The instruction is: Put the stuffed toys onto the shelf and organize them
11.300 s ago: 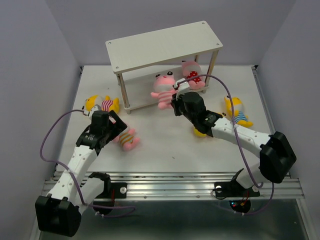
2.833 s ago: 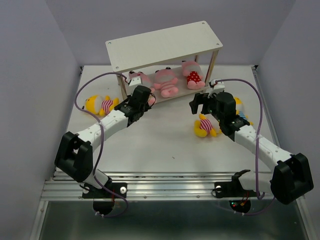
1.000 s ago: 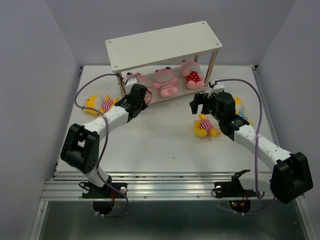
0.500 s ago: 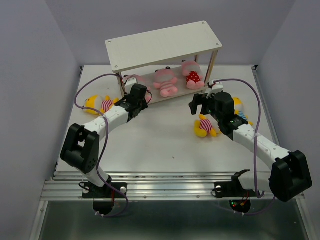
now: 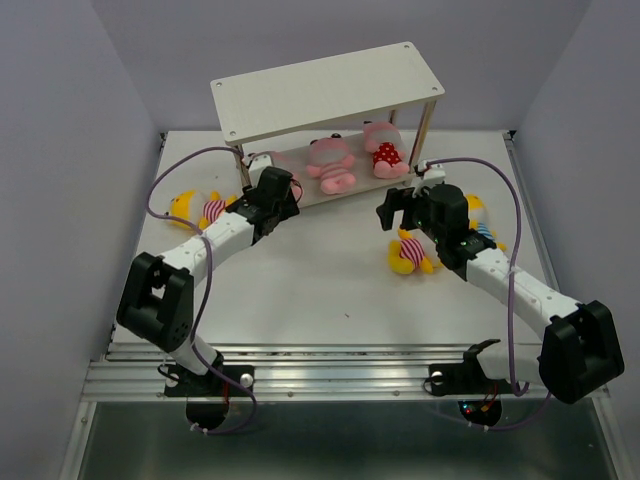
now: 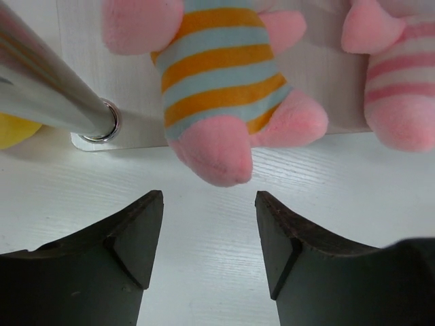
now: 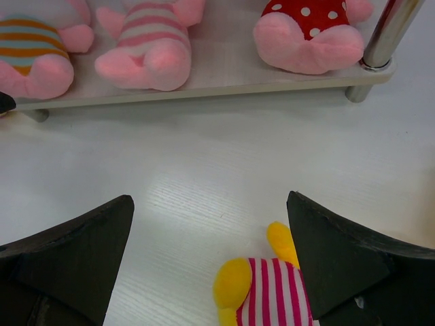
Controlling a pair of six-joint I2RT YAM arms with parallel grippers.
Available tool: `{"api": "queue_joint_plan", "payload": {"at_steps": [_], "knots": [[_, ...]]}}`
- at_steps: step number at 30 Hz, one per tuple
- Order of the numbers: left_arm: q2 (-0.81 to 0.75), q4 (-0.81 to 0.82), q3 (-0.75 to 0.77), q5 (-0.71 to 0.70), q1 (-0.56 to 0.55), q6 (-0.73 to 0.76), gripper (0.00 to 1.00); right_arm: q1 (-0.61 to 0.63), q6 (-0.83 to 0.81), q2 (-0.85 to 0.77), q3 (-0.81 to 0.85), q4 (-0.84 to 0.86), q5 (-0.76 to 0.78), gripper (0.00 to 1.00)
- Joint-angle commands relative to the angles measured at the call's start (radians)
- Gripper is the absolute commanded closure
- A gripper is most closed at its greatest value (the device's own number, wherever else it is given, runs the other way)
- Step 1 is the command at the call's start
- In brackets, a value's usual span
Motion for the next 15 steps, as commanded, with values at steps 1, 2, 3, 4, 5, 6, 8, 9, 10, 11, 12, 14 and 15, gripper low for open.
{"api": "queue_joint_plan", "payload": {"at_steps": [1,2,3,4,5,6,8,9,10,11,12,14,15], "knots": [[-0.095,-0.004,0.021,0.033,0.006,0.004,0.31,-0.006,-0.019,-0.016,-0.014,0.036,-0.037,0.00],[-0.115,-0.004,0.013,0.046,0.006,0.006,0.30,-0.006,-0.024,-0.017,-0.015,0.039,-0.055,0.00],[-0.126,-0.004,0.007,0.056,0.004,0.009,0.28,-0.006,-0.027,-0.019,-0.016,0.041,-0.080,0.00],[-0.152,-0.002,0.003,0.078,0.006,0.009,0.23,-0.006,-0.027,-0.020,-0.019,0.044,-0.085,0.00],[-0.166,-0.004,-0.007,0.086,0.006,0.004,0.18,-0.006,-0.027,-0.022,-0.019,0.045,-0.086,0.00],[-0.180,-0.005,-0.013,0.089,0.006,0.004,0.18,-0.006,-0.027,-0.022,-0.019,0.044,-0.088,0.00],[-0.223,-0.005,-0.030,0.101,0.006,0.003,0.05,-0.006,-0.028,-0.020,-0.019,0.044,-0.086,0.00],[-0.256,-0.011,-0.033,0.103,0.006,0.000,0.01,-0.006,-0.030,-0.024,-0.019,0.044,-0.088,0.00],[-0.272,-0.017,-0.037,0.101,0.004,0.001,0.01,-0.006,-0.030,-0.024,-0.020,0.044,-0.089,0.00],[-0.288,-0.025,-0.040,0.099,0.006,-0.001,0.01,-0.006,-0.030,-0.027,-0.020,0.045,-0.089,0.00],[-0.304,-0.034,-0.045,0.093,0.004,-0.004,0.01,-0.006,-0.030,-0.028,-0.020,0.044,-0.091,0.00],[-0.358,-0.077,-0.051,0.061,0.004,-0.019,0.01,-0.006,-0.030,-0.036,-0.022,0.045,-0.086,0.00],[-0.374,-0.108,-0.054,0.049,0.006,-0.022,0.01,-0.006,-0.030,-0.039,-0.023,0.045,-0.076,0.00]]}}
